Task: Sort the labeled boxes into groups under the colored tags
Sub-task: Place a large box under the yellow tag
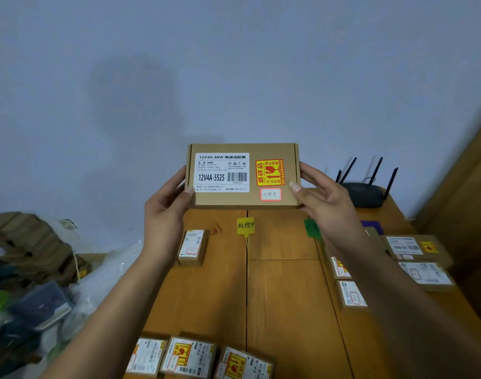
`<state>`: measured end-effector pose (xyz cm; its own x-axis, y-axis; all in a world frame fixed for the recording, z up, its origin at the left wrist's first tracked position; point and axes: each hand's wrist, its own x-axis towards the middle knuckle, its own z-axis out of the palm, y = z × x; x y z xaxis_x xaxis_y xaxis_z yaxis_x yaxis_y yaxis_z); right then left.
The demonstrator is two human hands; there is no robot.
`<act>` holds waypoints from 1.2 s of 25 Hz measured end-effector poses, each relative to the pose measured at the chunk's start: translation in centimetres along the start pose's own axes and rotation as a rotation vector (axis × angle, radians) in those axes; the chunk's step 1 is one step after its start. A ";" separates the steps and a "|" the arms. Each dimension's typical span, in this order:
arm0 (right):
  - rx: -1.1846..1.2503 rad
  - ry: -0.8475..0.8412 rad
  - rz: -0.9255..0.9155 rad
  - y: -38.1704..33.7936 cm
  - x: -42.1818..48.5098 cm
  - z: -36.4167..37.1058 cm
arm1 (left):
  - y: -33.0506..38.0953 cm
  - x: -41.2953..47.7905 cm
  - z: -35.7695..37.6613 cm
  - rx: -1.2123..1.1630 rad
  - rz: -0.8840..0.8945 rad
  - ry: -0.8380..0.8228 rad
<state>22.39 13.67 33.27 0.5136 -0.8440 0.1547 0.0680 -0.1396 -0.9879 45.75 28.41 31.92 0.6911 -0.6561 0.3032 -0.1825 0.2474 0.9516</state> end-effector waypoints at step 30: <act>-0.172 0.136 0.639 25.9 6.3 -5.4 | -26.7 -1.3 9.6 0.355 -0.623 -0.114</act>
<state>22.75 1.98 8.74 0.2947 -0.8444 -0.4474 -0.3564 0.3373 -0.8713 42.98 15.82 6.58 0.6670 -0.6751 -0.3152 -0.0082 -0.4297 0.9029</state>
